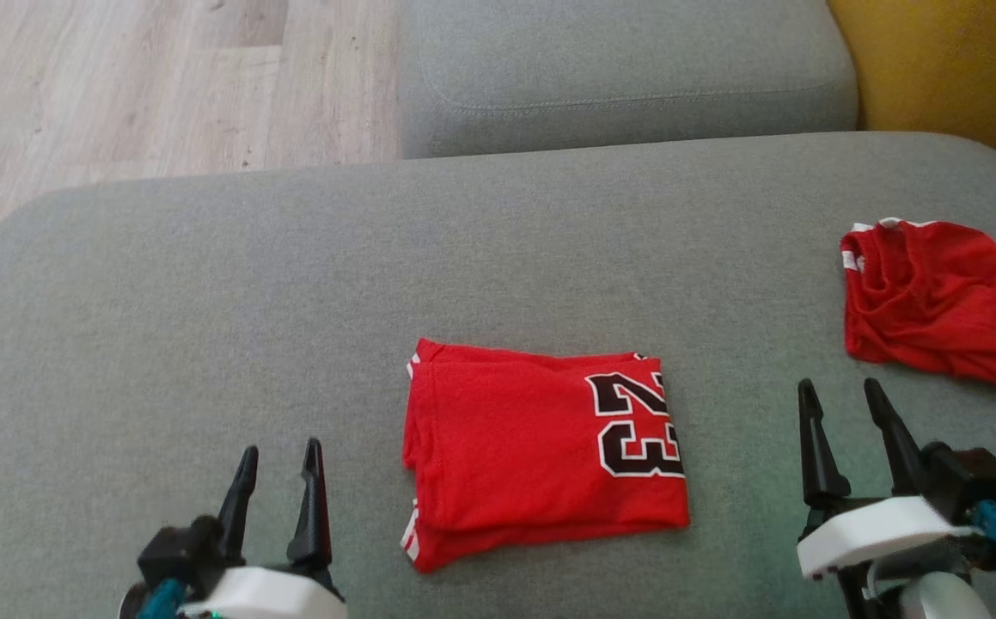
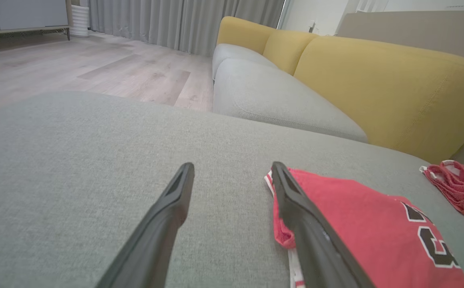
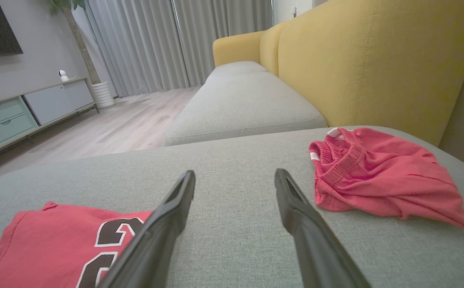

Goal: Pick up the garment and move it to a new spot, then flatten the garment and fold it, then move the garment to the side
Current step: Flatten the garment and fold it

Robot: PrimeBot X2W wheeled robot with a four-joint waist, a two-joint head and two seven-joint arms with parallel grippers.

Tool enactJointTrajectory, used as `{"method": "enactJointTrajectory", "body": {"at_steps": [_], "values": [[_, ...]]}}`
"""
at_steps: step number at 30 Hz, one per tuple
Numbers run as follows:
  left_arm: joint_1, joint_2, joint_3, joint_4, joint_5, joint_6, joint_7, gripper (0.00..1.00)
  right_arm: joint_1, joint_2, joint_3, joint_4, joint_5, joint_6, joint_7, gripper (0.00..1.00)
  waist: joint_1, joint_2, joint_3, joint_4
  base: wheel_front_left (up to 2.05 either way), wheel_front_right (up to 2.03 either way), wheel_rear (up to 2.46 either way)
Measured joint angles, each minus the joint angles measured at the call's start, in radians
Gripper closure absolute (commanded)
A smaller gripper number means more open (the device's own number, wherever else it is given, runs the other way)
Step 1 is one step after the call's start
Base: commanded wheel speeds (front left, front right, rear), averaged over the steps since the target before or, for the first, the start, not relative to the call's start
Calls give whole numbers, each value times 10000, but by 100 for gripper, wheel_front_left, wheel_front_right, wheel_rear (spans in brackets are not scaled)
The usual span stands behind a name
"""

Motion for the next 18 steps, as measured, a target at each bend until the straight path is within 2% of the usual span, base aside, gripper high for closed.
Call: {"method": "enactJointTrajectory", "body": {"at_steps": [18], "values": [[248,245,125,169,161,27,-77,0,142,10,119,35,-2,0,96,0,1,0,-258,106,0,0,0]]}}
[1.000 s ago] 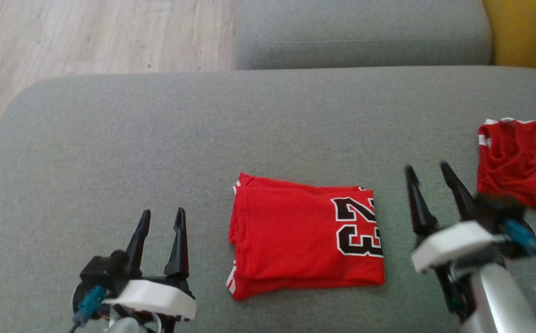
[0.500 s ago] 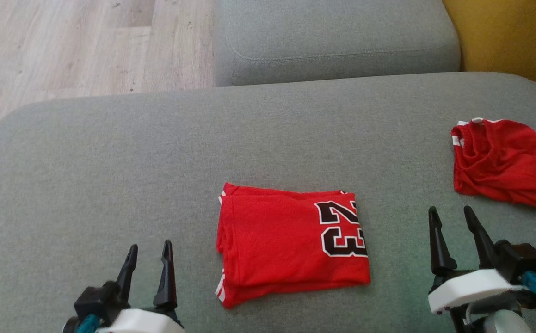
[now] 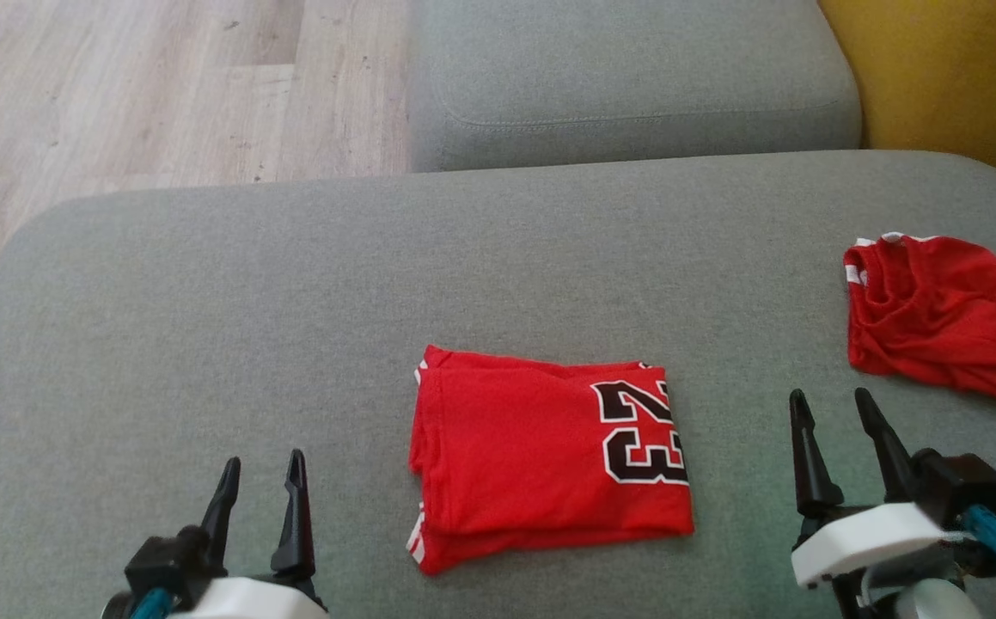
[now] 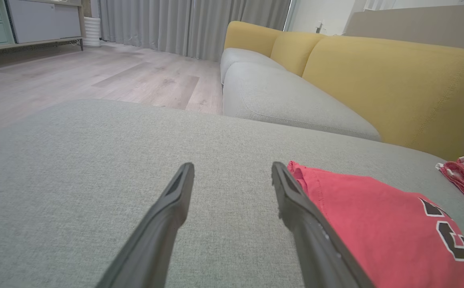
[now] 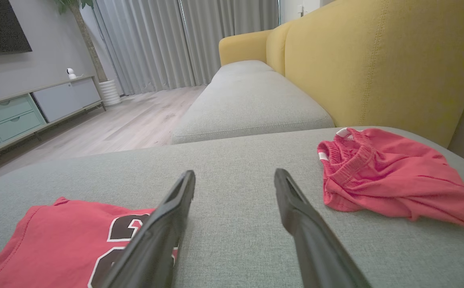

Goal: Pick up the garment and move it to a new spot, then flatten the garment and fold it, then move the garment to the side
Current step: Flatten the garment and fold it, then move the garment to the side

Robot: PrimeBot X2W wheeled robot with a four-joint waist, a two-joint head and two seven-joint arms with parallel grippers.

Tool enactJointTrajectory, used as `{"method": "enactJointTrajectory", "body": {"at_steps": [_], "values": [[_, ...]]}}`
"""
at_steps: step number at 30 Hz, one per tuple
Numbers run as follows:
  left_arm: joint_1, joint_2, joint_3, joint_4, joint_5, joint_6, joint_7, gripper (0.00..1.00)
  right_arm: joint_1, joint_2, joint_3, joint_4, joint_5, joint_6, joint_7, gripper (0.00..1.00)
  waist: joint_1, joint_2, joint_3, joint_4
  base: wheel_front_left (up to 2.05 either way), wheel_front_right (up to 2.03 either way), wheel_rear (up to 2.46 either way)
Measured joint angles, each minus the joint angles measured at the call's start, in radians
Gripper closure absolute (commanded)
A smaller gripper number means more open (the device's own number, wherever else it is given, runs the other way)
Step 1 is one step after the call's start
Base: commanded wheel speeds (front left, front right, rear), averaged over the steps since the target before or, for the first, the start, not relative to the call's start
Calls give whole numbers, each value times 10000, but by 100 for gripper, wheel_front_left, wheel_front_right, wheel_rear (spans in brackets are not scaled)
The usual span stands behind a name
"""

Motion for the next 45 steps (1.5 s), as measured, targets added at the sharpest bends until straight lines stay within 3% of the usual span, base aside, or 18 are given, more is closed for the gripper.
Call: {"method": "enactJointTrajectory", "body": {"at_steps": [9,16,23,37,38,39,41,42,45], "values": [[1,2,-12,-58,0,2,0,0,-4,0,63,79,-171,0,268,0,0,0,32,158,0,0,0],[-11,25,-81,-351,77,84,4,0,-520,2,121,228,-290,0,1620,0,0,0,170,440,0,0,0],[-24,38,-98,-579,86,178,8,0,-1360,0,245,1346,-161,0,2765,0,1,0,468,948,0,0,0],[-133,56,67,-748,115,268,4,0,-2218,-31,965,3179,577,0,3699,0,2,0,1268,1788,0,0,0],[-136,54,77,-748,140,268,4,0,-2291,-33,1024,3241,631,0,3701,18,2,0,1285,1784,0,0,0],[-138,52,86,-754,161,268,2,0,-2346,-36,1078,3283,660,0,3699,54,1,0,1299,1769,0,0,0],[-151,50,100,-757,163,268,2,0,-2452,-36,1223,3348,715,0,3676,78,1,0,1326,1705,0,0,0],[-151,50,100,-757,163,268,2,0,-2452,-36,1223,3348,715,0,3676,100,1,0,1326,1705,0,0,0],[-241,38,107,-792,174,253,0,0,-2581,-19,1289,3432,625,0,3467,100,2,0,1370,1539,0,0,0]]}}
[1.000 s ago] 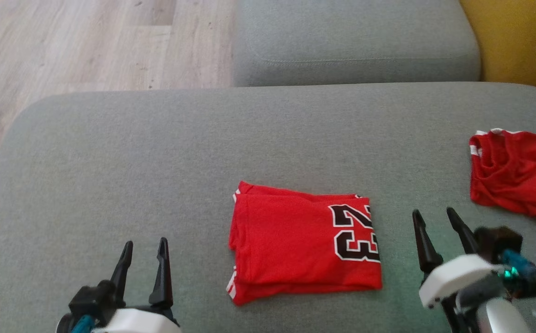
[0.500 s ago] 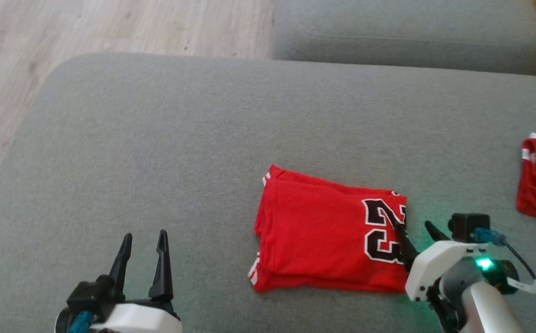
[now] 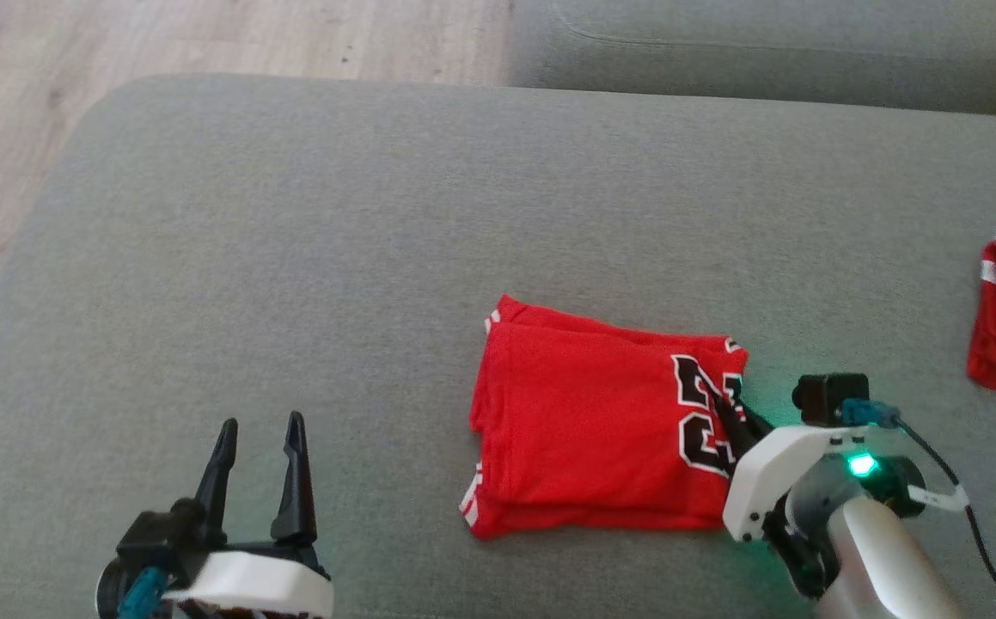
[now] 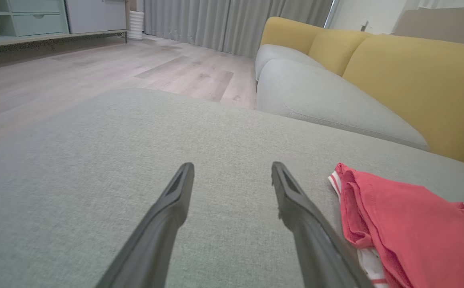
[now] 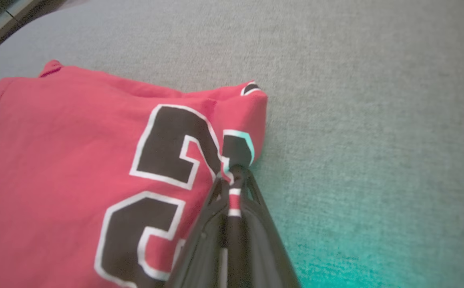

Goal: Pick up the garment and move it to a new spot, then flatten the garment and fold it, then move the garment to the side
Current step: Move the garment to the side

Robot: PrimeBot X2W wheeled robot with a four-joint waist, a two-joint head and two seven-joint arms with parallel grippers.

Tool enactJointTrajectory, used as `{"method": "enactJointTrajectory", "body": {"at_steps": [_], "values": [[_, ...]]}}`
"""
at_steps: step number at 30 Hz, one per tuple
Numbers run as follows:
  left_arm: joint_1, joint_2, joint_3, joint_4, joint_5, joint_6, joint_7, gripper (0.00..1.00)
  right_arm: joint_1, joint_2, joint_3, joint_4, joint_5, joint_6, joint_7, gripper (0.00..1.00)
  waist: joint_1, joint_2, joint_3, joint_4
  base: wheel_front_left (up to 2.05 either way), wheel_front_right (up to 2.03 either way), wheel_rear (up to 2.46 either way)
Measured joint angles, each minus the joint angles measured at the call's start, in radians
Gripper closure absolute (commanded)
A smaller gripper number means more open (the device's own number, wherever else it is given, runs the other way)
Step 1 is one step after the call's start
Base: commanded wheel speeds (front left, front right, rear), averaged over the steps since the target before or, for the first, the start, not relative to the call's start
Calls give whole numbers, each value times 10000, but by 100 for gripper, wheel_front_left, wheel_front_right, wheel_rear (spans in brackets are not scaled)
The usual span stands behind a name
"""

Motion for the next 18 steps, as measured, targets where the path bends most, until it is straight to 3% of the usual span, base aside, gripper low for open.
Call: {"method": "enactJointTrajectory", "body": {"at_steps": [8,18], "values": [[-100,-73,-19,-69,169,-92,-6,0,-789,13,-652,-6,-533,0,-539,100,0,0,118,-903,0,0,0],[-532,-125,-155,-174,353,-176,-10,0,-1155,-322,-1611,-836,-970,0,-512,100,-1,0,399,-3002,0,0,0]]}}
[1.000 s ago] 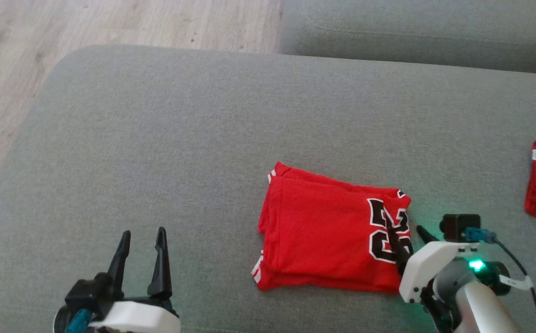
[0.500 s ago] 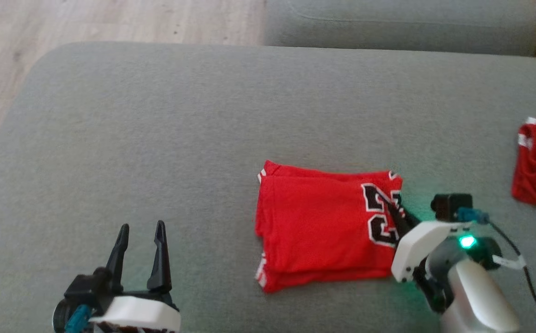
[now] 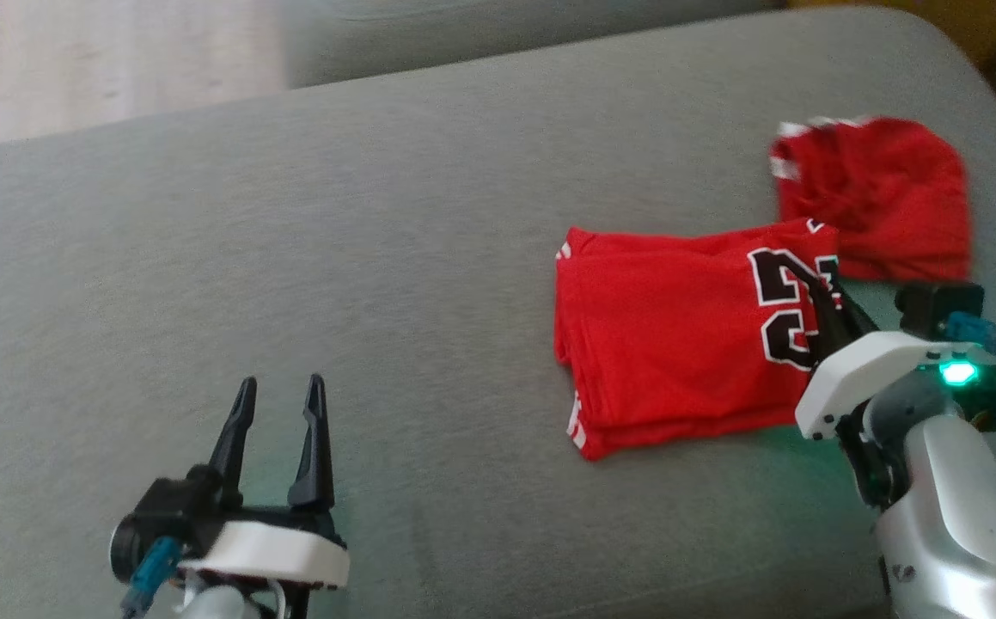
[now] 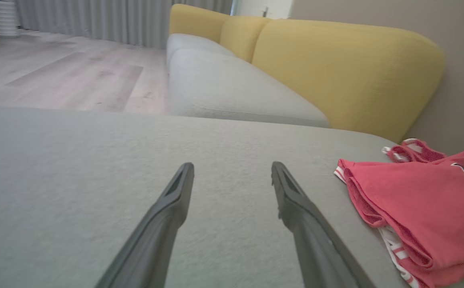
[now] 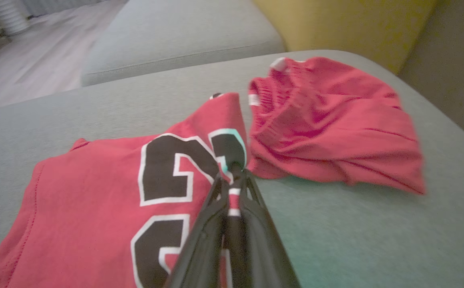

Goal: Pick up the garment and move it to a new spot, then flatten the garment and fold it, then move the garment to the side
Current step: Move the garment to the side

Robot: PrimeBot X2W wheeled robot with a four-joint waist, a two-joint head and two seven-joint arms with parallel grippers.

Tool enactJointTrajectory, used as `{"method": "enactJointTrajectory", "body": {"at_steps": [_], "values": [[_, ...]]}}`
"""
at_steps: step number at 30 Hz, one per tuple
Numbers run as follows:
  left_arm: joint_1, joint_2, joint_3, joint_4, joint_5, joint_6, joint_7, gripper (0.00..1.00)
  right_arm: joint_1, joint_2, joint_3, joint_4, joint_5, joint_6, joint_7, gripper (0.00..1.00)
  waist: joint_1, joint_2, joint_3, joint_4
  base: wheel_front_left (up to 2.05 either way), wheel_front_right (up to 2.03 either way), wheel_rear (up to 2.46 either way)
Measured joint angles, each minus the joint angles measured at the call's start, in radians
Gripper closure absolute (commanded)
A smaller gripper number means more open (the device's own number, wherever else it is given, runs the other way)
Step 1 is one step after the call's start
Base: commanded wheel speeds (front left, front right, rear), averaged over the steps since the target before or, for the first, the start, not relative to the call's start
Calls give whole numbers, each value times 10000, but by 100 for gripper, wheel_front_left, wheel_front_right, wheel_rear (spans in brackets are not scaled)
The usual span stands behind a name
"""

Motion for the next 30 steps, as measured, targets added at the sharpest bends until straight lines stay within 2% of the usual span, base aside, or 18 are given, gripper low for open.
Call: {"method": "enactJointTrajectory", "body": {"at_steps": [6,13,21,30], "values": [[-493,58,-86,-67,104,-10,119,0,-135,23,-188,-339,6,0,29,100,0,0,389,-1519,0,0,0],[-612,104,-150,-107,192,-10,221,0,-164,105,-215,-376,6,0,-29,100,0,0,719,-2358,0,0,0],[-673,127,-221,-69,188,-10,280,0,-652,104,58,-366,4,0,-94,100,-1,0,548,-1859,0,0,0],[-618,-111,-297,221,52,-104,174,0,-1942,-391,-61,322,171,0,326,100,-1,0,183,-705,0,0,0]]}}
